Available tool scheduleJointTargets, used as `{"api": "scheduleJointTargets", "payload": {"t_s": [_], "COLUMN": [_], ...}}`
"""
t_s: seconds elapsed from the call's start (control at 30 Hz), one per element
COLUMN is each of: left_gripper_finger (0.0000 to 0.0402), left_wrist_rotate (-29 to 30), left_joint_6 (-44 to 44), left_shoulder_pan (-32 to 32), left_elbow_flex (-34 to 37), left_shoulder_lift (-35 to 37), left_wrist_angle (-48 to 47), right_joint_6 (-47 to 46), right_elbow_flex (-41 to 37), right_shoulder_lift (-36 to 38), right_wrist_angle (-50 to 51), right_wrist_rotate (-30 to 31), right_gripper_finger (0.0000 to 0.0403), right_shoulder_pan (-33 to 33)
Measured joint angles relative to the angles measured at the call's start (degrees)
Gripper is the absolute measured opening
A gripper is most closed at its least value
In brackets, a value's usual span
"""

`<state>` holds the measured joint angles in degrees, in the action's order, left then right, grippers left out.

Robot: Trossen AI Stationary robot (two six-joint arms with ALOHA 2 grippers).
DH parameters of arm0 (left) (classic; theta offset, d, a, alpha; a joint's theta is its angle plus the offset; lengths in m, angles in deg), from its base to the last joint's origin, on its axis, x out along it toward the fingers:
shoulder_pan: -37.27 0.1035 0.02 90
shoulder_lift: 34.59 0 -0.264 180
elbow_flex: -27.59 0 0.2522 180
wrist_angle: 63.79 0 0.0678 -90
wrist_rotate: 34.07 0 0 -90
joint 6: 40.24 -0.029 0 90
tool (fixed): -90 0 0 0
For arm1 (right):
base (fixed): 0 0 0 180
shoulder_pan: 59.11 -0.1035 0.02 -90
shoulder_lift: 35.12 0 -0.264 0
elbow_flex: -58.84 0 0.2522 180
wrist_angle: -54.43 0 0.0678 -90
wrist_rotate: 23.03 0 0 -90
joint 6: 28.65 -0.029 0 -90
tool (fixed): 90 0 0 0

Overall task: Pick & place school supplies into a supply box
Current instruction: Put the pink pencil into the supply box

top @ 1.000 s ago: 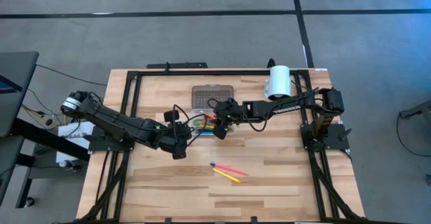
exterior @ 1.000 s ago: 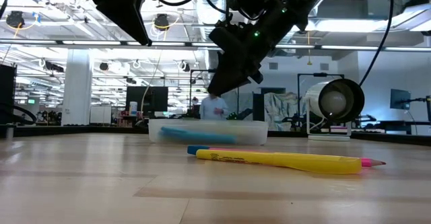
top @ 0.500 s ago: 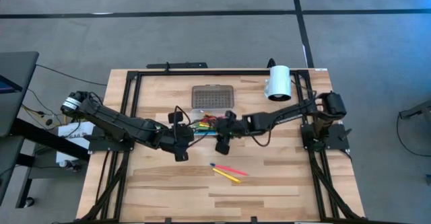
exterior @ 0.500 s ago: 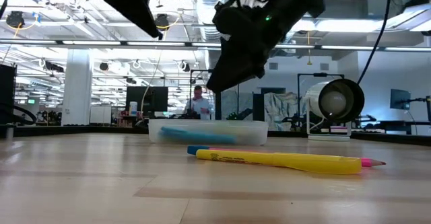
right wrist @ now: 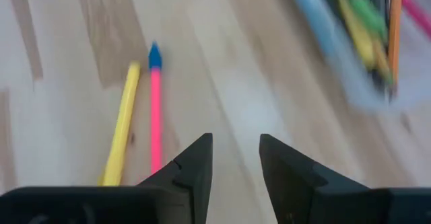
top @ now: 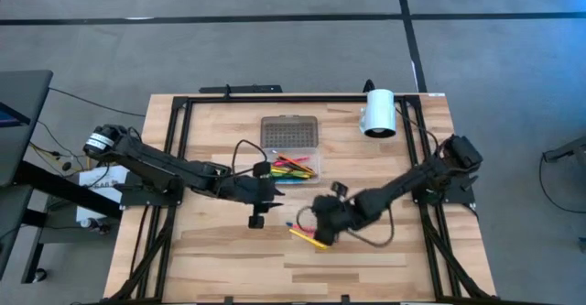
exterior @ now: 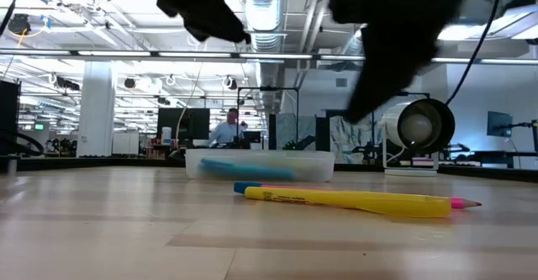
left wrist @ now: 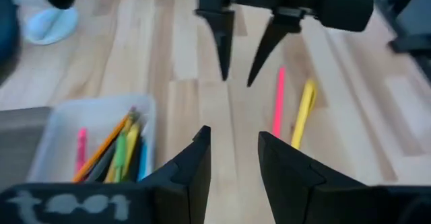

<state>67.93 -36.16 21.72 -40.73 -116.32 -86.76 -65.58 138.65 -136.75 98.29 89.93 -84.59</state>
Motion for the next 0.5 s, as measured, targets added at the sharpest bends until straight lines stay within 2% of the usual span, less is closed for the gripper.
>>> {"api": "scheduleJointTargets", "payload": {"t_s": [0.27, 0.5], "left_gripper_finger": [0.0114, 0.0114], "left_wrist_rotate": [-10.1, -18.1], "left_joint_6": [-1.9, -3.6], "left_shoulder_pan": [3.6, 4.4], "left_elbow_flex": [7.1, 7.6], "left_shoulder_lift": [-0.1, -6.9], "left_wrist_angle": [11.9, 19.5], "right_joint_6": [-25.8, -44.3], "right_elbow_flex": [0.0, 0.0], "right_shoulder_lift": [0.0, 0.0], "right_wrist_angle": [11.5, 17.1], "right_wrist_rotate": [6.7, 11.4], "right_gripper_finger": [0.0118, 0.0118], "right_shoulder_pan": [-12.4, -21.1]}}
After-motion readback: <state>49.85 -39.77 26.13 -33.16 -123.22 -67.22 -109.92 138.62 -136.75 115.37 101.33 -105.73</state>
